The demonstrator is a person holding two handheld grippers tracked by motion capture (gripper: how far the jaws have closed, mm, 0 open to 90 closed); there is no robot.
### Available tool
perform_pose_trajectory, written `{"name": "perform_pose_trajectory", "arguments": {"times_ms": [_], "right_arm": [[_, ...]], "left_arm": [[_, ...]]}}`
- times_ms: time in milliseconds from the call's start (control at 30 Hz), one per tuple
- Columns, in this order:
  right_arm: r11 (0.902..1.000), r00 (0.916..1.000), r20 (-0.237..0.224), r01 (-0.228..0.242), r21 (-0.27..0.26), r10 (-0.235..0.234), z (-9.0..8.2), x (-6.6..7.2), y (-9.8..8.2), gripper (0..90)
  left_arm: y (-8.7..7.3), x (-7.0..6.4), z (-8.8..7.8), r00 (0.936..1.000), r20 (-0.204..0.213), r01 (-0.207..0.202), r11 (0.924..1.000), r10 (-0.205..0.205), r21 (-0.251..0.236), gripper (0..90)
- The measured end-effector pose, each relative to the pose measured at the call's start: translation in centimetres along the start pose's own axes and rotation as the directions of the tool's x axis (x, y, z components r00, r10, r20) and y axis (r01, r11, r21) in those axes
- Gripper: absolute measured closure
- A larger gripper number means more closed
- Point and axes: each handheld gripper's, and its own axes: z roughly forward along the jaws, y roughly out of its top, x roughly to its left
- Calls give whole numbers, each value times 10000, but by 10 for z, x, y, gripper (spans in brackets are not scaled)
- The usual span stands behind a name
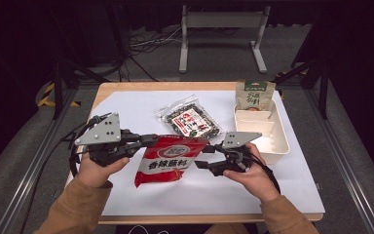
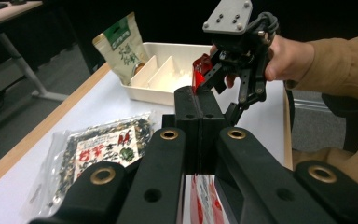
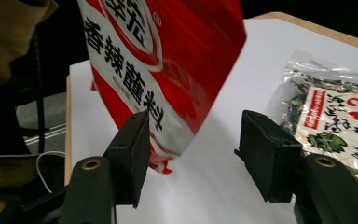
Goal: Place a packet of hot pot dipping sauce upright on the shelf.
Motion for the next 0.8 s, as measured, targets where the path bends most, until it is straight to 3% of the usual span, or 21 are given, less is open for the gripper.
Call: {"name": "perform_pose_trajectory", "arguments": {"times_ms": [200, 400, 667, 800], "right_arm": [[9982, 9989, -464, 28, -598, -56, 3, 4, 1, 458], [9993, 9963, -846, 136, -343, -164, 8, -3, -1, 492], [9947, 9911, -1027, 780, -671, -847, 12, 4, 3, 502], [9937, 9892, -1103, 899, -662, -968, 12, 4, 3, 611]], "left_arm": [[4, -4, 7, 9997, 217, -99, 9998, 103, -197, 900], [5, -7, 11, 9991, 355, -221, 9993, 231, -294, 900], [4, -9, 15, 9988, 415, -237, 9993, 250, -304, 900], [4, -9, 14, 9988, 427, -210, 9992, 224, -341, 900]]}}
